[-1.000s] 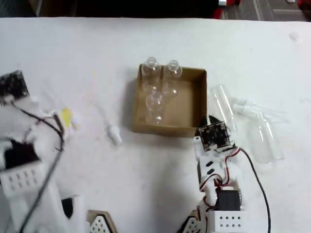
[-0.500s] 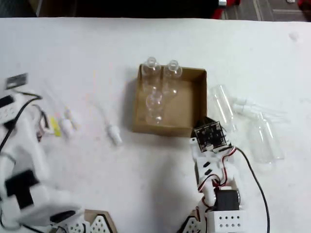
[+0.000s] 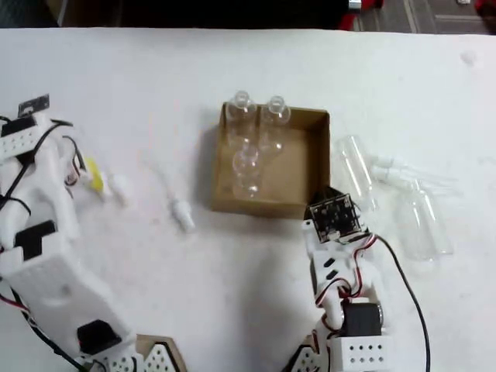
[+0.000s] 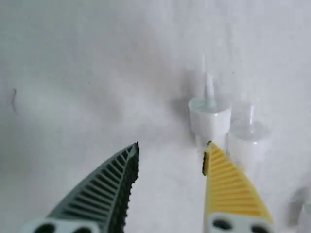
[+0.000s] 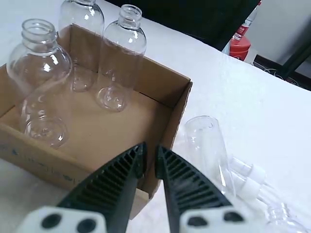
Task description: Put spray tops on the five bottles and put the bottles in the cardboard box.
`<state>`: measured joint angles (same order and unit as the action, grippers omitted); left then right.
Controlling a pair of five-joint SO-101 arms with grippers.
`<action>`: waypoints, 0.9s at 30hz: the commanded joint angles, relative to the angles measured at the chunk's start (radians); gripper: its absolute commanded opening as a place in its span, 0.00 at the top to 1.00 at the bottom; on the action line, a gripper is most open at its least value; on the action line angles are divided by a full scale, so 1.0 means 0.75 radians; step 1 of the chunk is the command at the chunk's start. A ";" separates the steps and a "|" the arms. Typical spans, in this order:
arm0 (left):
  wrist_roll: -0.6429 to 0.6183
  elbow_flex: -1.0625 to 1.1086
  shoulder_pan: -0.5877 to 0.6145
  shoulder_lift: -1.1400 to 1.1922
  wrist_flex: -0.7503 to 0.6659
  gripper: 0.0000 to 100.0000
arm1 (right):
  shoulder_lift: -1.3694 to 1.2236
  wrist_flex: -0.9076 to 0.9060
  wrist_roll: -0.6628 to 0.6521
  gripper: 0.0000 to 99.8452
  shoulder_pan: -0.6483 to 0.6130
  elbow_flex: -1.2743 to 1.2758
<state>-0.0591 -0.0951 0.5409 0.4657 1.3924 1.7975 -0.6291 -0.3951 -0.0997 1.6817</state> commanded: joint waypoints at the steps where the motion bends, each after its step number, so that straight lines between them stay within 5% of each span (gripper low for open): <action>1: 0.104 -0.205 0.007 -0.003 0.299 0.80 | 0.005 -0.007 -0.012 0.98 0.001 0.010; 5: 0.215 -0.413 0.007 0.007 0.434 0.80 | 0.005 -0.007 -0.012 0.98 0.001 0.010; 10: 0.211 -0.513 0.091 0.032 0.215 0.80 | 0.005 -0.007 -0.012 0.98 0.003 0.010; 19: 0.407 -0.581 0.130 0.304 0.184 0.80 | 0.005 -0.007 -0.012 0.98 0.003 0.010; 24: 0.438 -0.837 0.075 0.470 0.252 0.99 | 0.005 -0.007 -0.012 0.98 0.003 0.010; 27: 0.438 -1.025 0.028 0.555 0.311 0.94 | 0.005 -0.007 -0.012 0.98 0.003 0.010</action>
<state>0.2570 -0.6644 0.6130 0.8462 1.5627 1.7975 -0.6291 -0.3951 -0.0951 1.6817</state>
